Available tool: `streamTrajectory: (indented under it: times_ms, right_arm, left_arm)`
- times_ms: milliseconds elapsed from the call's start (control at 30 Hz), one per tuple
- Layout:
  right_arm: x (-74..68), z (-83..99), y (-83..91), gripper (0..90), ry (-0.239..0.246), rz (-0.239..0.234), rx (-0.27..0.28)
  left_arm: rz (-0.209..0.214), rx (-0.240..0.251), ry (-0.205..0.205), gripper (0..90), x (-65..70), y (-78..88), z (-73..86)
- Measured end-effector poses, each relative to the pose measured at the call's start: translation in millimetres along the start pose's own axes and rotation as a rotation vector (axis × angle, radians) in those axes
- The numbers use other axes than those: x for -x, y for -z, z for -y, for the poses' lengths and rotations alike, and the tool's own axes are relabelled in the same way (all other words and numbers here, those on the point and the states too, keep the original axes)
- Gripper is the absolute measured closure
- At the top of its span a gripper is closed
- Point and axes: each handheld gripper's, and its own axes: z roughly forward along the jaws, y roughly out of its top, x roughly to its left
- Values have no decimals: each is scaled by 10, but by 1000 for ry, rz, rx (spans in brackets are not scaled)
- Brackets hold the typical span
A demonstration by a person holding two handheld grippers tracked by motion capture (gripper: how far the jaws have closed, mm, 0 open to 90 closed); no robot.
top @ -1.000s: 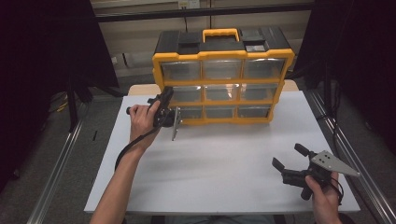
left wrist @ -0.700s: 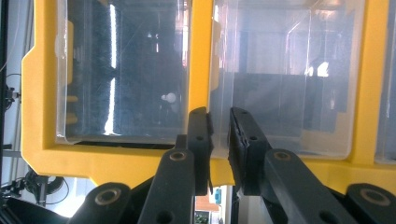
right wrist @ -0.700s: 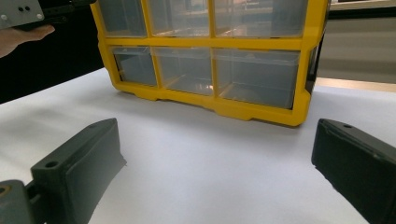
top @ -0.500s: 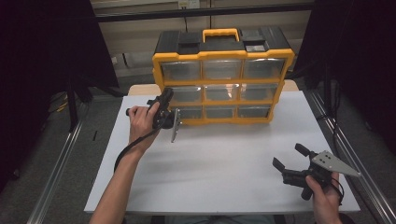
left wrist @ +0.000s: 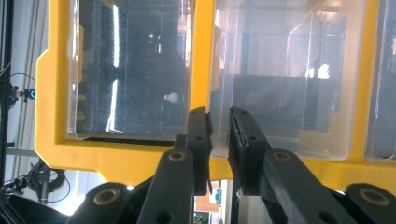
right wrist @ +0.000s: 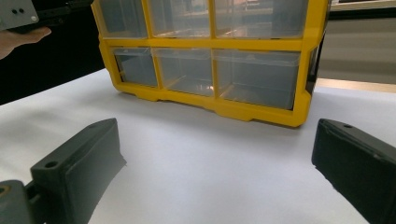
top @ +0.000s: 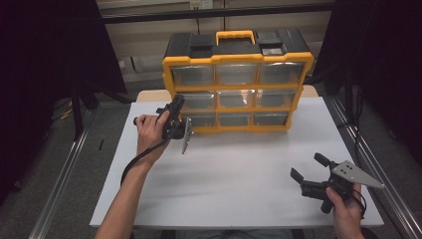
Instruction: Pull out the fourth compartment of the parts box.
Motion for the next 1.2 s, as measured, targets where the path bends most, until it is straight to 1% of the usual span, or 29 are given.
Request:
streamTrajectory:
  times_ms: [67, 100, 233, 333, 367, 500, 533, 567, 667, 700, 767, 833, 867, 933, 967, 1000, 1033, 1067, 1100, 1200]
  right_arm:
    - [-6, -1, -4, 14, -8, -3, 5]
    - [-6, -1, -3, 13, -8, -2, 4]
    - [-5, -1, -3, 14, -7, -2, 4]
    - [-8, -2, -2, 13, -8, -2, 6]
    - [-7, -2, -2, 13, -8, -4, 4]
    - [-6, -1, -4, 13, -6, -5, 5]
    - [-7, -1, -5, 13, -6, -6, 5]
    - [-9, -1, -5, 13, -7, -5, 6]
    - [-8, -1, -5, 13, -6, -5, 6]
    - [-11, -1, -5, 13, -9, -3, 6]
    - [-9, -1, -2, 13, -8, -3, 5]
    - [-7, -2, -1, 13, -7, -5, 4]
    - [-7, -1, -3, 13, -6, -6, 5]
    - [-6, -1, -4, 13, -3, -7, 5]
    - [-6, -1, -5, 12, -3, -7, 5]
    - [-5, -1, -3, 12, -3, -5, 3]
    - [-5, -1, -3, 12, -3, -5, 3]
    - [-5, -1, -4, 12, -4, -6, 5]
    - [-7, -1, -3, 12, -5, -7, 4]
    - [-10, -1, -6, 12, -6, -7, 5]
  left_arm:
    - [5, -4, 3, 793, 5, 7, 1]
    - [-7, -5, -3, 793, 5, 16, -4]
    - [-10, -1, 5, 793, 10, 23, -4]
    - [-4, 1, -4, 793, 2, 31, -6]
    - [-5, 5, 1, 793, 6, 30, -4]
    - [1, 4, 0, 794, 10, 40, -10]
    - [-1, 6, 8, 794, 14, 43, -10]
    - [-1, 6, 0, 793, 9, 46, -12]
    - [-6, 11, -5, 794, 3, 52, -16]
    - [0, 7, -1, 793, 6, 54, -14]
    - [-4, -2, -7, 793, 4, 64, -17]
    - [-1, 2, -8, 793, -3, 67, -20]
    - [-4, 10, -6, 793, -1, 67, -17]
    - [-9, 6, -6, 794, 0, 75, -20]
    - [-11, 9, 0, 793, 3, 77, -19]
    - [-6, 3, 3, 793, 6, 82, -17]
    - [-5, 5, -2, 794, 5, 86, -15]
    - [-12, 14, -16, 794, 1, 87, -16]
    - [-12, 21, -10, 794, 8, 87, -14]
    - [-5, 16, -2, 794, 11, 96, -11]
